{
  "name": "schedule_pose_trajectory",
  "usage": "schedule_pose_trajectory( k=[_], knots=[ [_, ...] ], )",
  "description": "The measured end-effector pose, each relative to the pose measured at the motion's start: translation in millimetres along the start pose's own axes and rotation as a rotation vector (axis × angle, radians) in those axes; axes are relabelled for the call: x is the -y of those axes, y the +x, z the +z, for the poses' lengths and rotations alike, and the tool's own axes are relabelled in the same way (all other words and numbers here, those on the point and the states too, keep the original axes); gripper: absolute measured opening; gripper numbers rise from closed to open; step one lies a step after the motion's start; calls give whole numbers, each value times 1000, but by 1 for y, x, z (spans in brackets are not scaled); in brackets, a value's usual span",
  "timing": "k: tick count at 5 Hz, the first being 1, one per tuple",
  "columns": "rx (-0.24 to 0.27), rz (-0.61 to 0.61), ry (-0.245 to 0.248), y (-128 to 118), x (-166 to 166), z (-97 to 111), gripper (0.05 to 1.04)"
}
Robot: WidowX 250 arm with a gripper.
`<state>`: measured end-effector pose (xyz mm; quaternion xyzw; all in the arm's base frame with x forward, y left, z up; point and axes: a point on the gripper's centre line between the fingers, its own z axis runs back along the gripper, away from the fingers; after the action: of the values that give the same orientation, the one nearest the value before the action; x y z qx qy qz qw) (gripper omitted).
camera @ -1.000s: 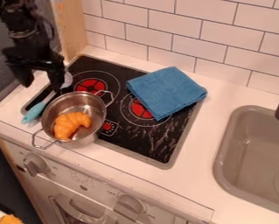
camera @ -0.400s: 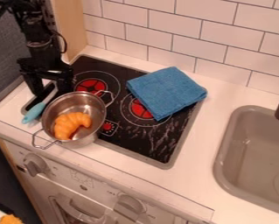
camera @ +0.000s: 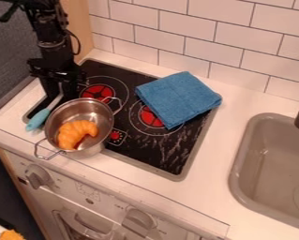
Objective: Moved the ladle to the right burner
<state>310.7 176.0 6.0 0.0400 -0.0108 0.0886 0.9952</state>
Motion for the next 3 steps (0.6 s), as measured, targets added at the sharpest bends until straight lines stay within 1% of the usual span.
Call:
schedule_pose_trajectory(
  k=[1,2,3],
  knots=[
    [-7,-11,4,0,2,1,181],
    [-14,0,13,-3,1,2,127],
    [-13,21,33,-9,-1,21,124]
  ],
)
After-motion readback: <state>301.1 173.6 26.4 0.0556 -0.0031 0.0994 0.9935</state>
